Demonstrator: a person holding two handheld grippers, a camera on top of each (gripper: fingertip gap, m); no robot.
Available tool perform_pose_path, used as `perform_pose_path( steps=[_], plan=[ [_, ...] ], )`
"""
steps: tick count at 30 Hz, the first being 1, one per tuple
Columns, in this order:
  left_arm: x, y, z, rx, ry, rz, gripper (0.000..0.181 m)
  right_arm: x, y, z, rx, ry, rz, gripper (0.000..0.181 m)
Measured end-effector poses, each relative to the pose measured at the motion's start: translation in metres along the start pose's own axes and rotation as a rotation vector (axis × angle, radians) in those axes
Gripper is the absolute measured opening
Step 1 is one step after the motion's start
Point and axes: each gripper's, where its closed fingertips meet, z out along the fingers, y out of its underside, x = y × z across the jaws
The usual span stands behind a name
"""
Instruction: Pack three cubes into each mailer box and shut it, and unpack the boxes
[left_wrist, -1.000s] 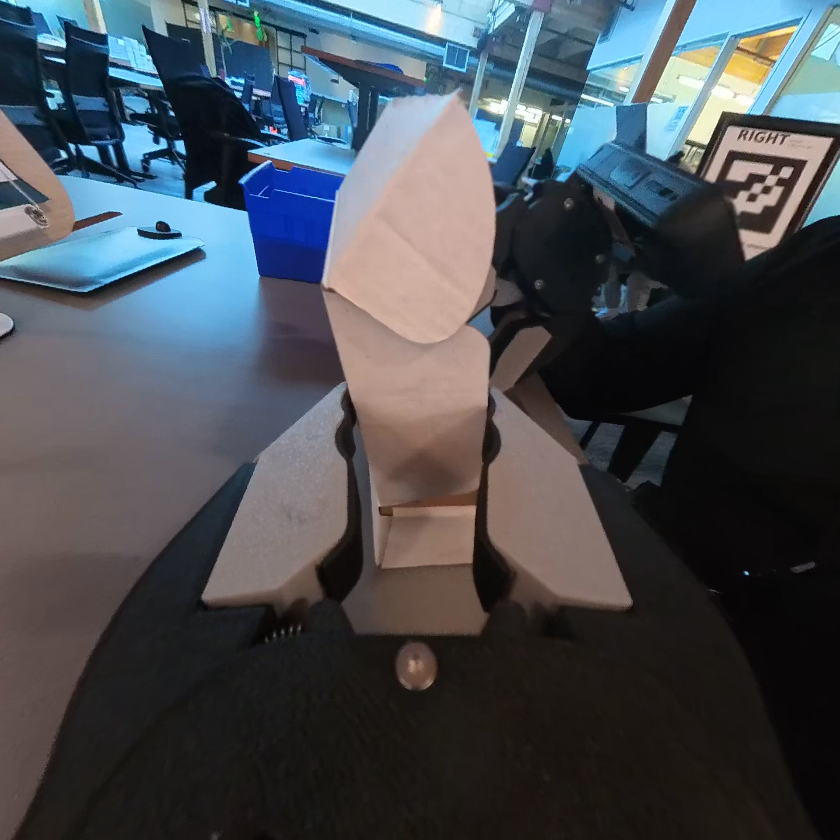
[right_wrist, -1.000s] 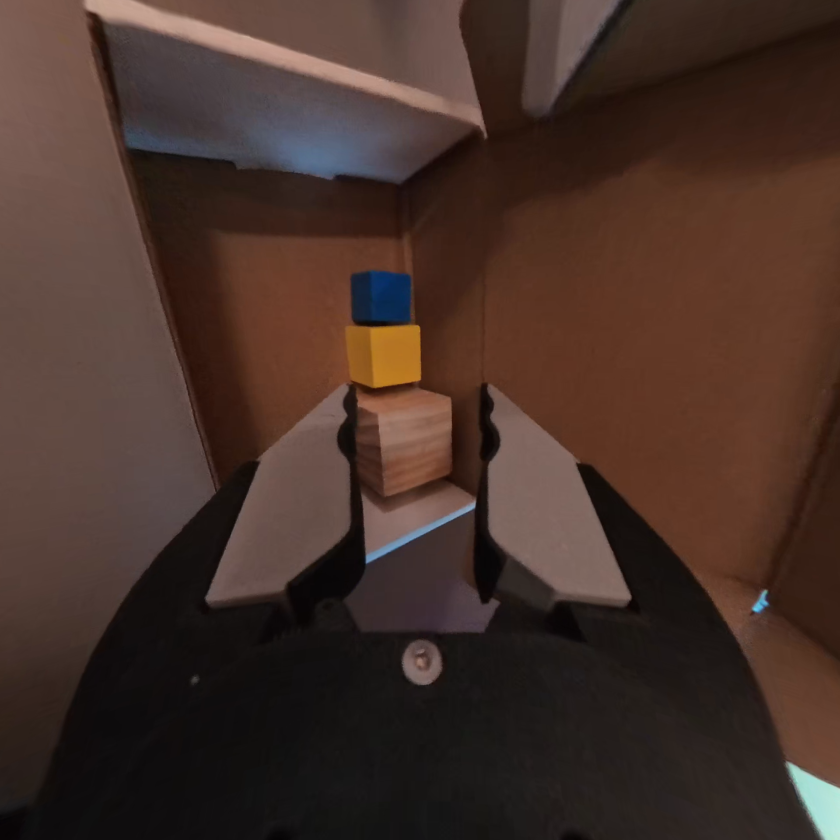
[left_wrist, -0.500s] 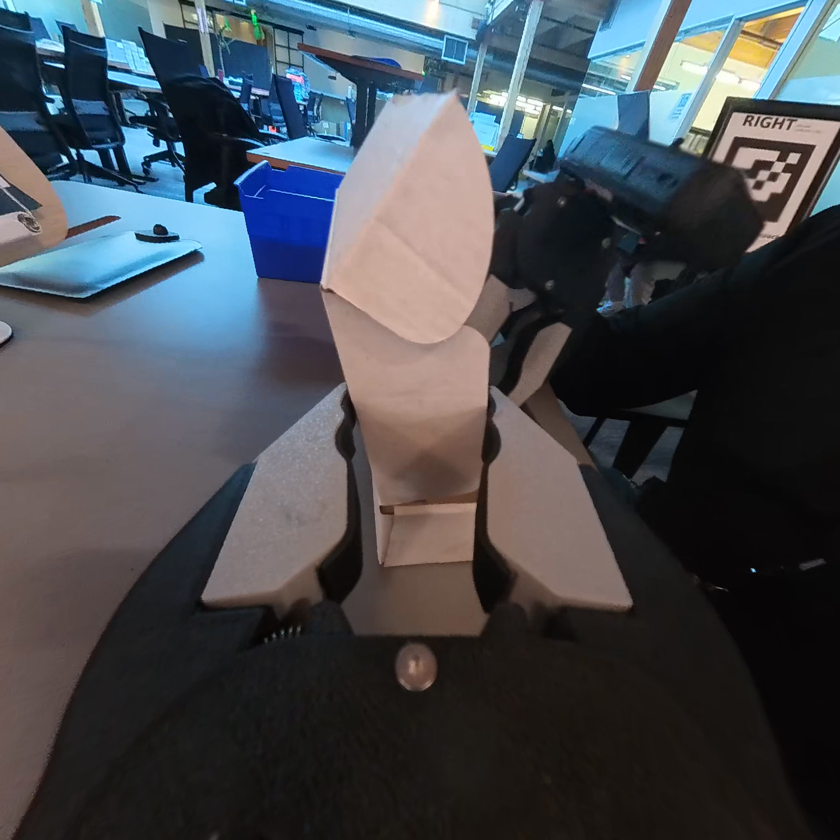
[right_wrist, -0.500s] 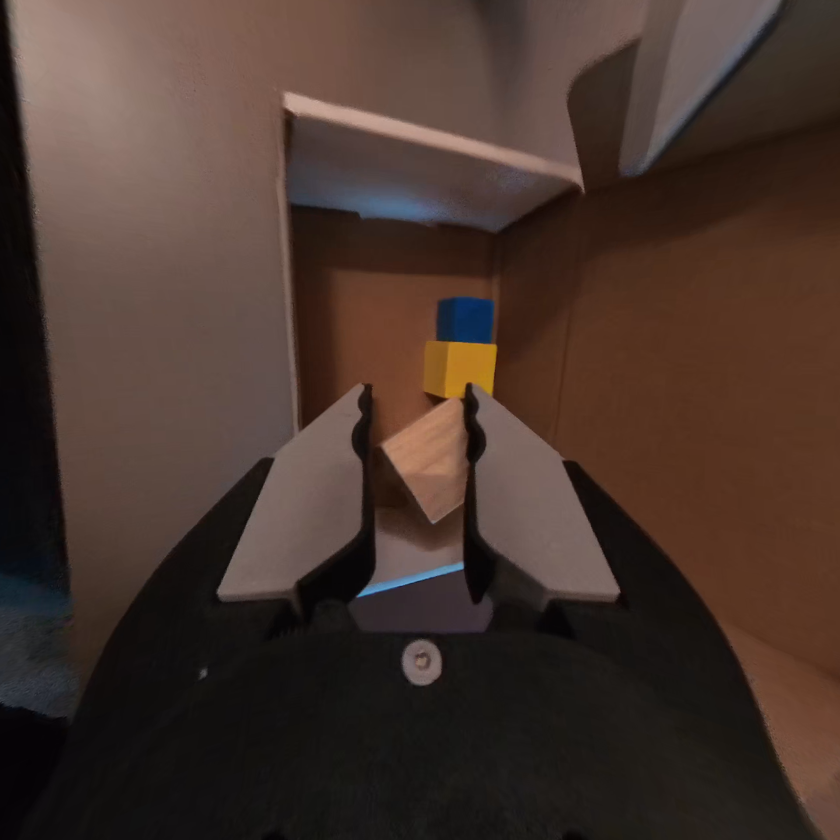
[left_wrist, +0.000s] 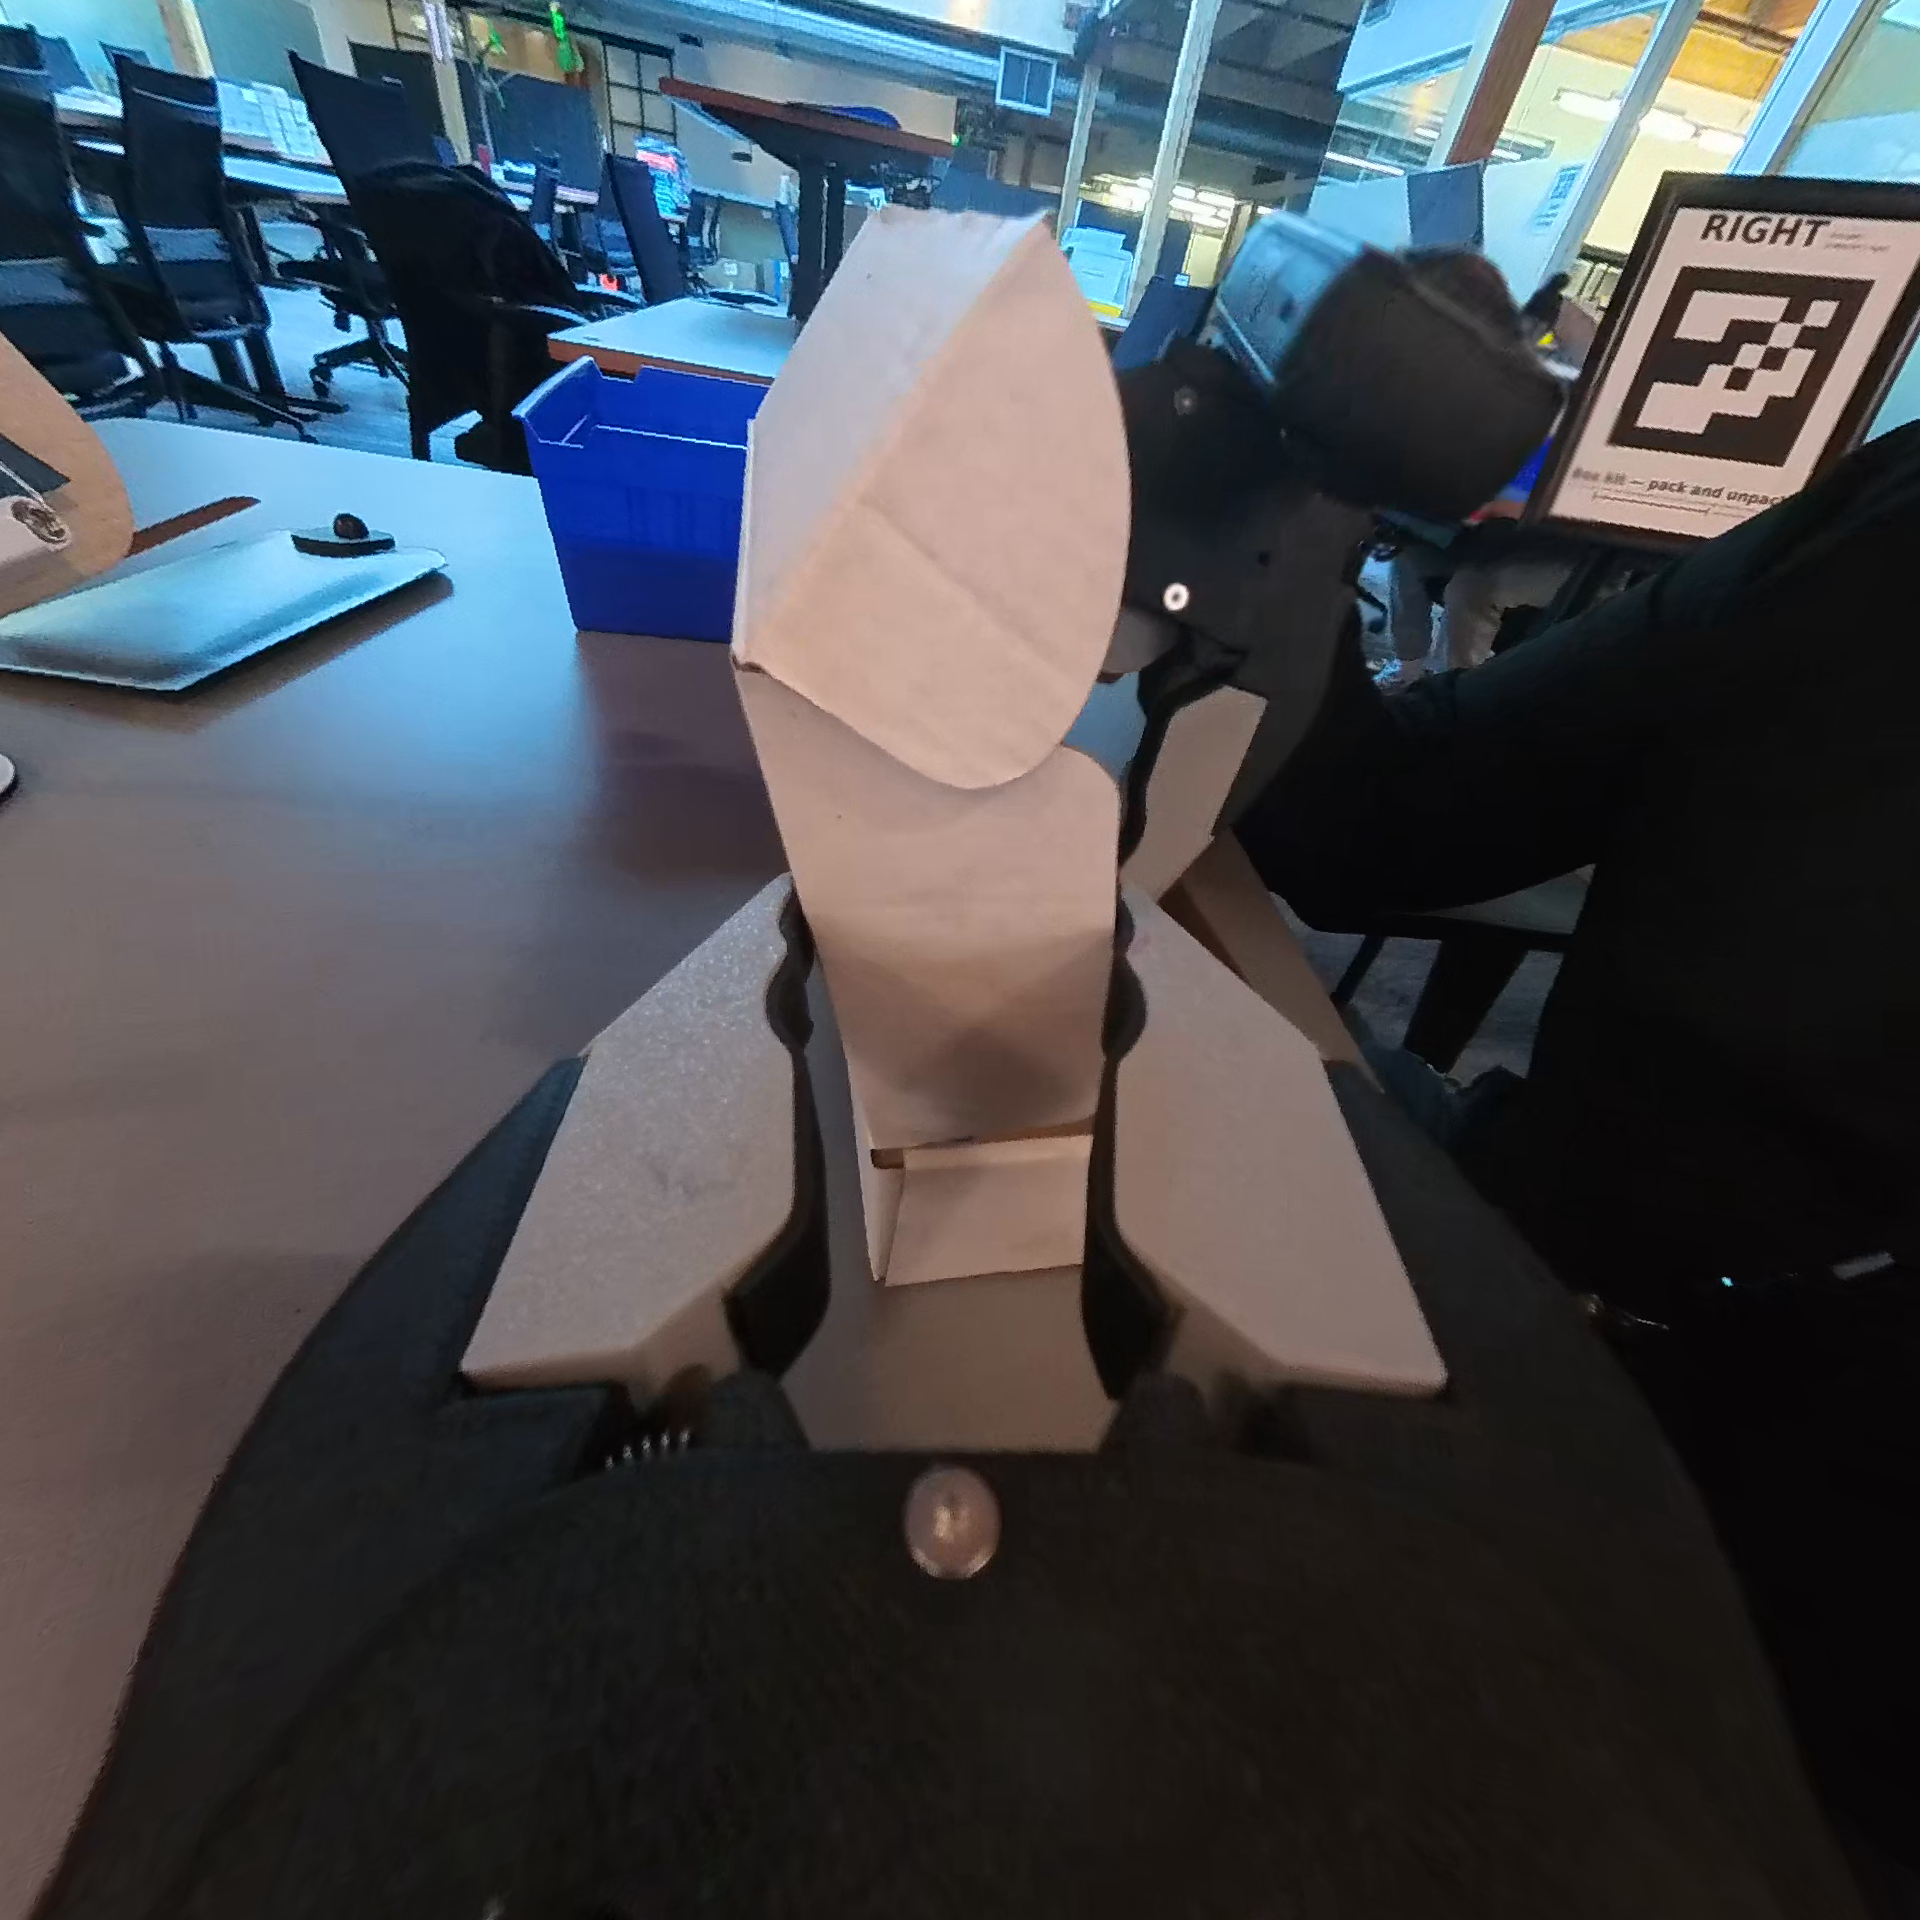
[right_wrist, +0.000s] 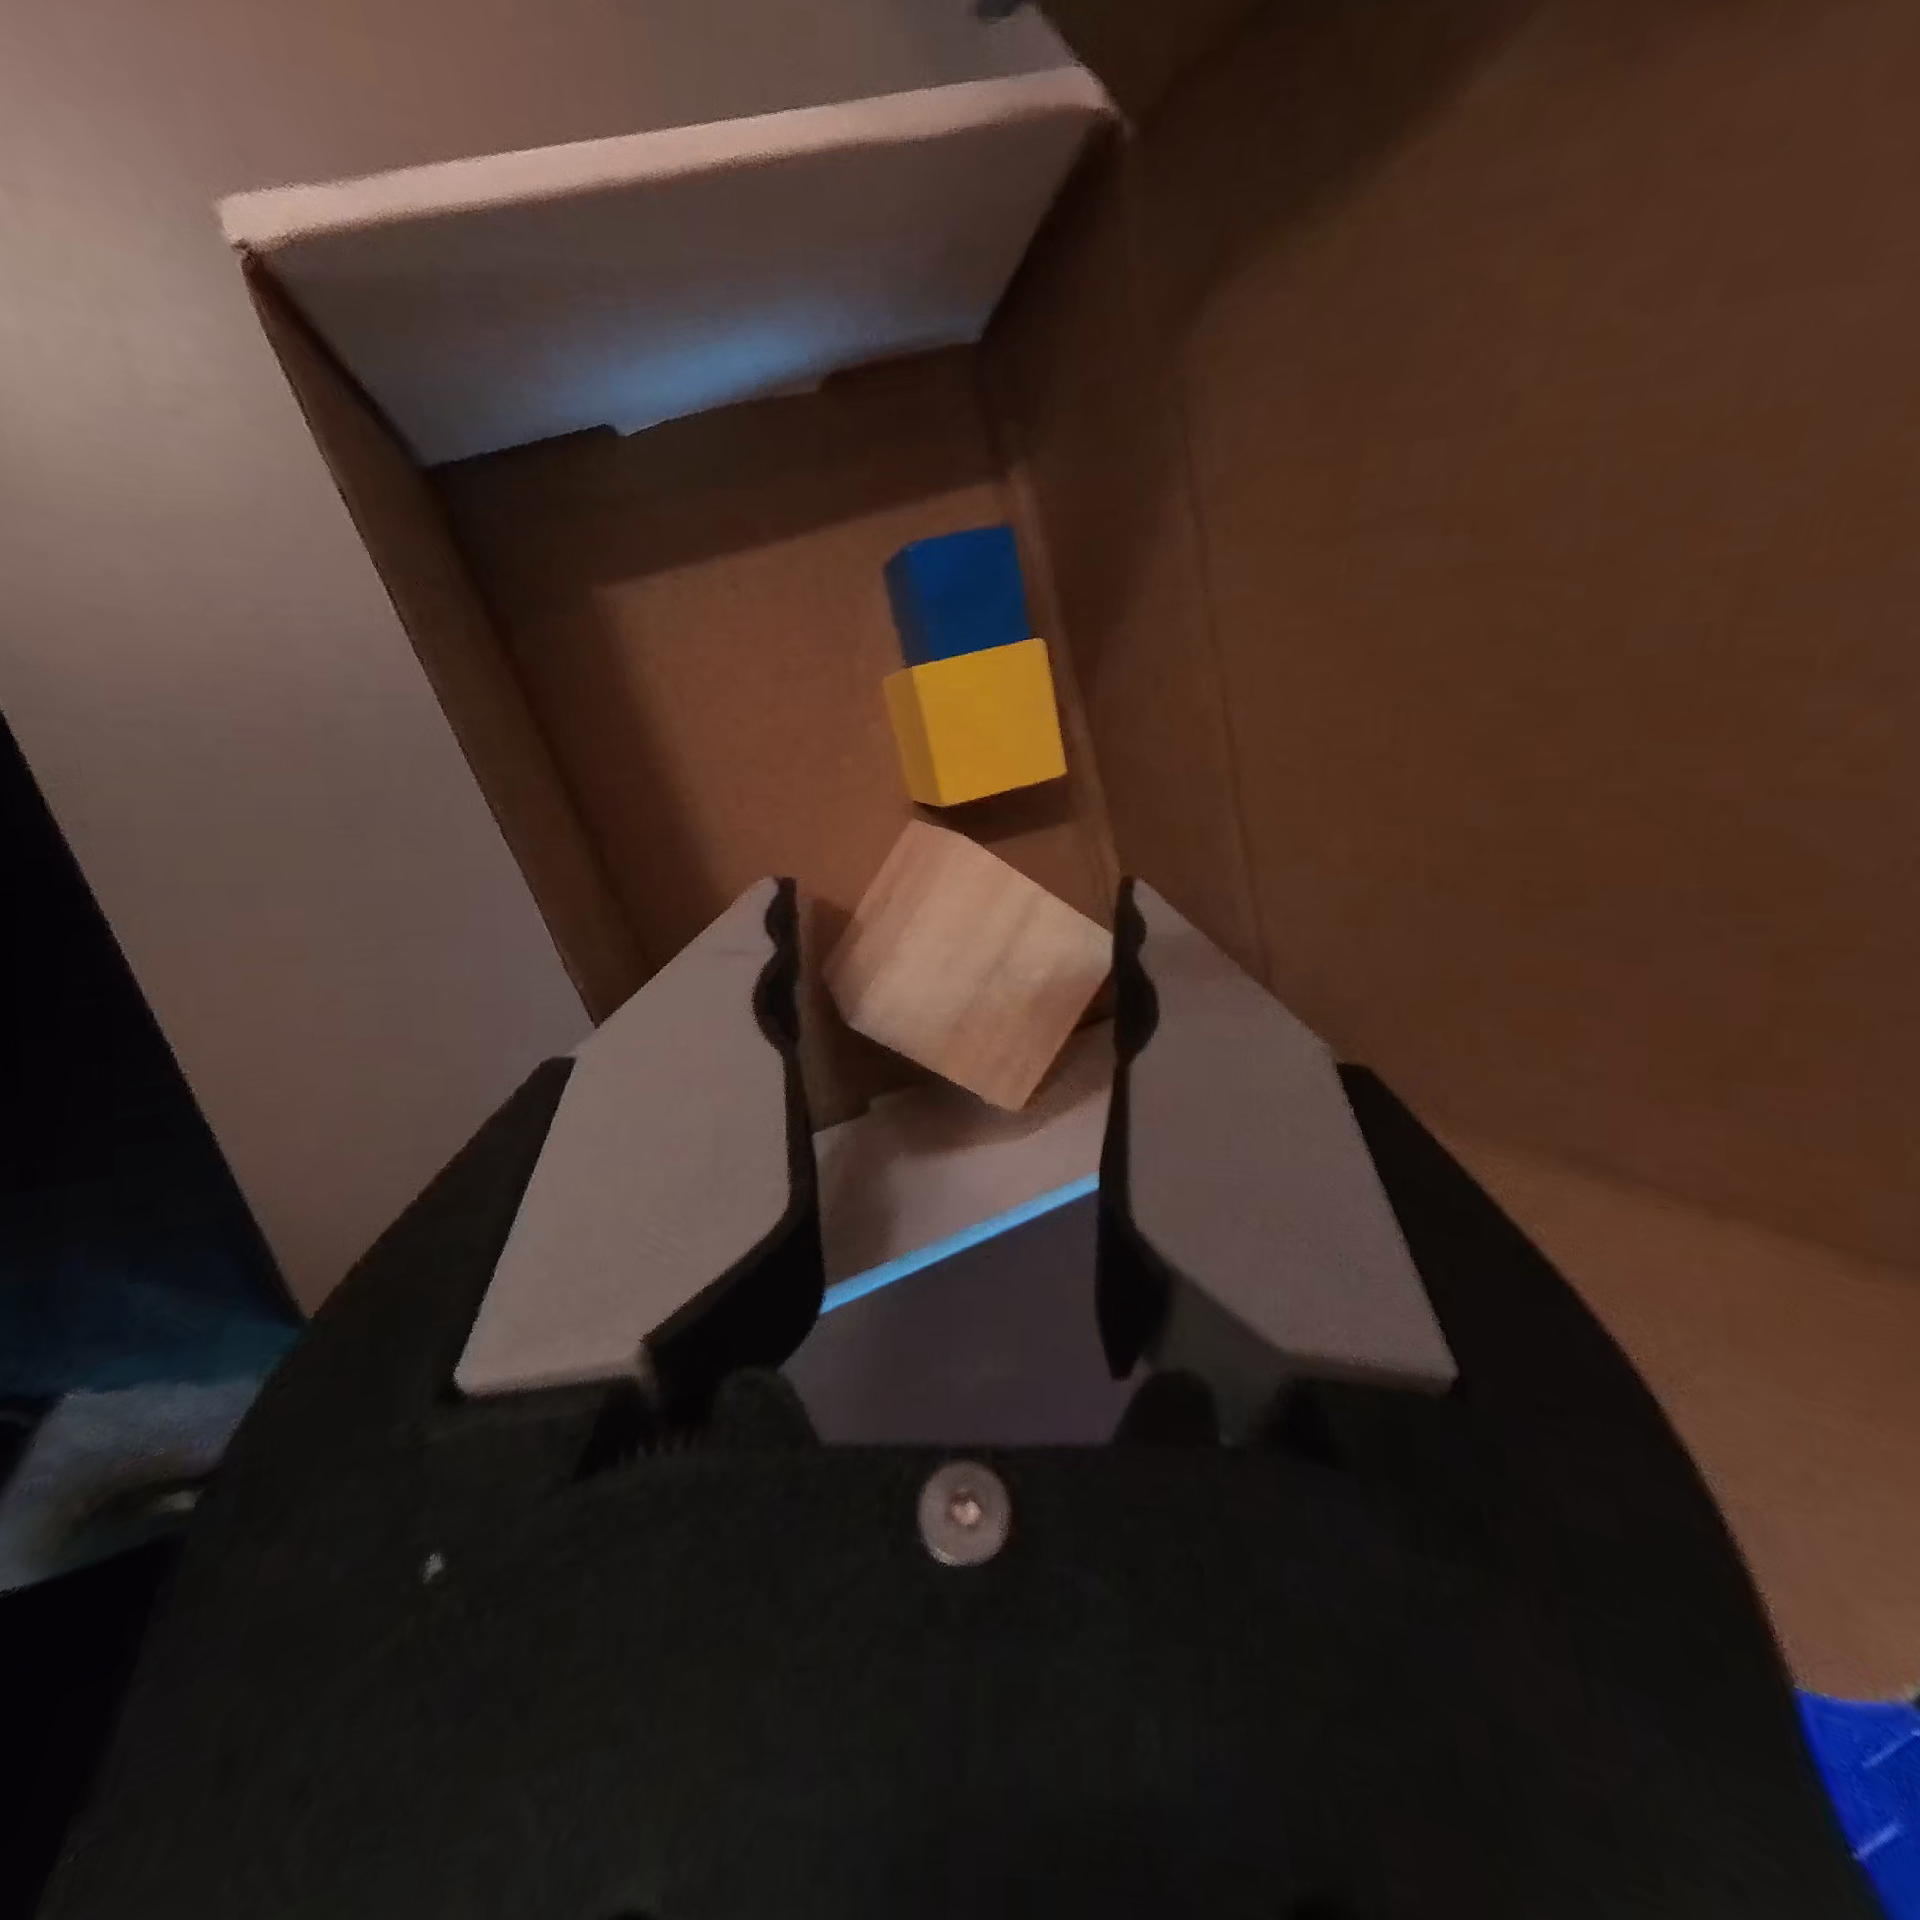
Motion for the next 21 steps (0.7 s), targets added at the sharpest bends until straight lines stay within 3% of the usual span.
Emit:
perform_pose_path(
  steps=[3,11,21],
  plan=[
    [-0.003,0.0,0.0,-0.016,-0.035,0.02,0.054,-0.002,0.001,-0.003,-0.008,-0.011,0.081,0.068],
    [-0.005,0.0,0.0,-0.038,-0.097,0.091,0.054,0.017,0.02,0.005,-0.14,0.059,0.288,0.067],
    [-0.008,0.0,-0.001,-0.012,-0.083,0.04,0.054,0.015,0.022,0.015,-0.159,0.023,0.239,0.063]
  ],
)
